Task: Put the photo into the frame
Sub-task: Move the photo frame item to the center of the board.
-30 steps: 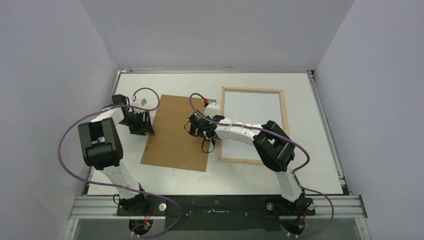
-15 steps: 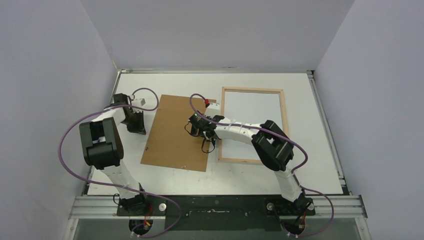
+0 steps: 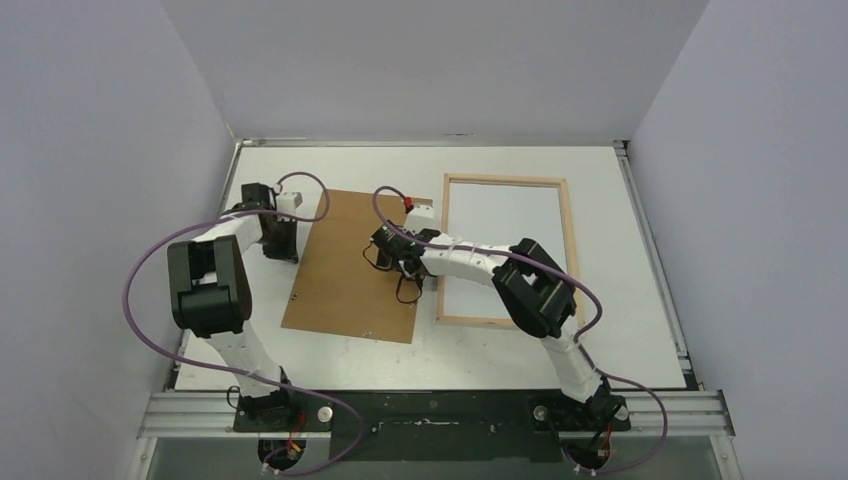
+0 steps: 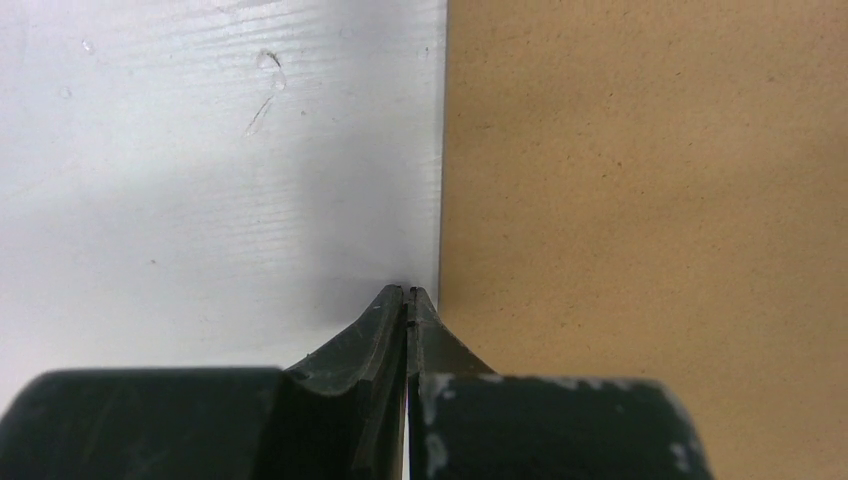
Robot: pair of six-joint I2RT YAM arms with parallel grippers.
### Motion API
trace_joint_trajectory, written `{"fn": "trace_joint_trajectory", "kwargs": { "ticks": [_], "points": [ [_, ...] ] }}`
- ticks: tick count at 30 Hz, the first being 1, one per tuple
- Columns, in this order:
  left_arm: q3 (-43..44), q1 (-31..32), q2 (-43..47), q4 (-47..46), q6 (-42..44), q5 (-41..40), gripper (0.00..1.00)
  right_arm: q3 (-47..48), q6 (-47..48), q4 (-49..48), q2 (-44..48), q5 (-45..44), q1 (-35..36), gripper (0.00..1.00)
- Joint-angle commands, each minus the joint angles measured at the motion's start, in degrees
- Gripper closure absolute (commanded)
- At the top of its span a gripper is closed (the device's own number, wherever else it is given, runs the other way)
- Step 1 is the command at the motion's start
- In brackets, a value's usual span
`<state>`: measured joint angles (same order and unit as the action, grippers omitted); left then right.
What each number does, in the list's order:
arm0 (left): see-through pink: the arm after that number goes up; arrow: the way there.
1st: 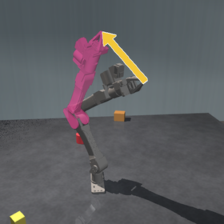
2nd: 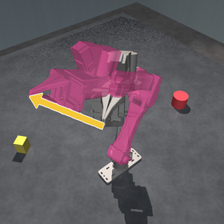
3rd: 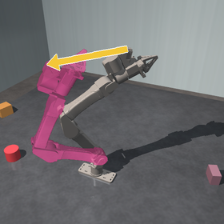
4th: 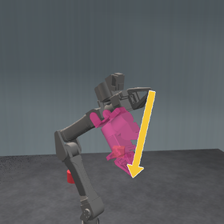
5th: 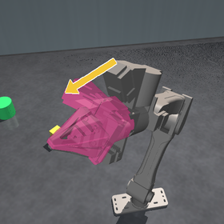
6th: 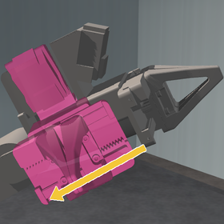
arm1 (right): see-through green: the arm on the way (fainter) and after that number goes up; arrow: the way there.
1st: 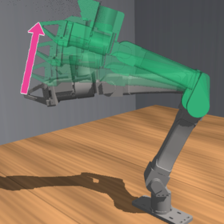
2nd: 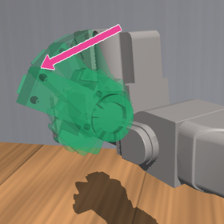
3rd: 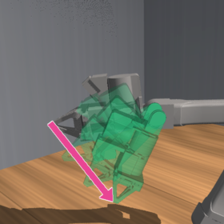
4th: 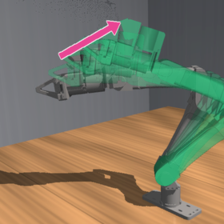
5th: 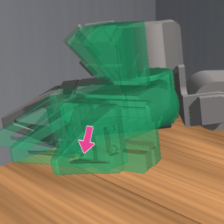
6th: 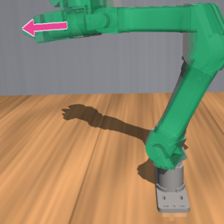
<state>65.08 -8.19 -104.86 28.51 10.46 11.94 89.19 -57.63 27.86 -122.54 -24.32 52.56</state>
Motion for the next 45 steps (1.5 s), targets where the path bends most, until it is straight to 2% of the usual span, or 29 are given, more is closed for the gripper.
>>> {"fn": "trace_joint_trajectory", "kwargs": {
  "ticks": [1,13,27,45],
  "points": [
    [-2.9,1.4,-1.9,-1.2,-0.9,-1.2,1.00,4.6,-1.1,3.4,-3.5,-3.0,0.8,0.06],
    [-3.4,2.5,-2.2,-1.3,-1.1,-0.4,1.00,11.3,-4.1,12.9,-9.1,-5.5,2.8,0.00],
    [-2.5,3.9,-3.3,1.1,-2.0,3.1,1.00,8.8,-3.4,-3.5,1.5,11.0,1.5,0.00],
    [-2.2,6.1,-4.3,3.0,-1.6,7.3,1.00,3.7,-5.7,-7.3,10.8,11.3,1.3,0.00]
  ]
}}
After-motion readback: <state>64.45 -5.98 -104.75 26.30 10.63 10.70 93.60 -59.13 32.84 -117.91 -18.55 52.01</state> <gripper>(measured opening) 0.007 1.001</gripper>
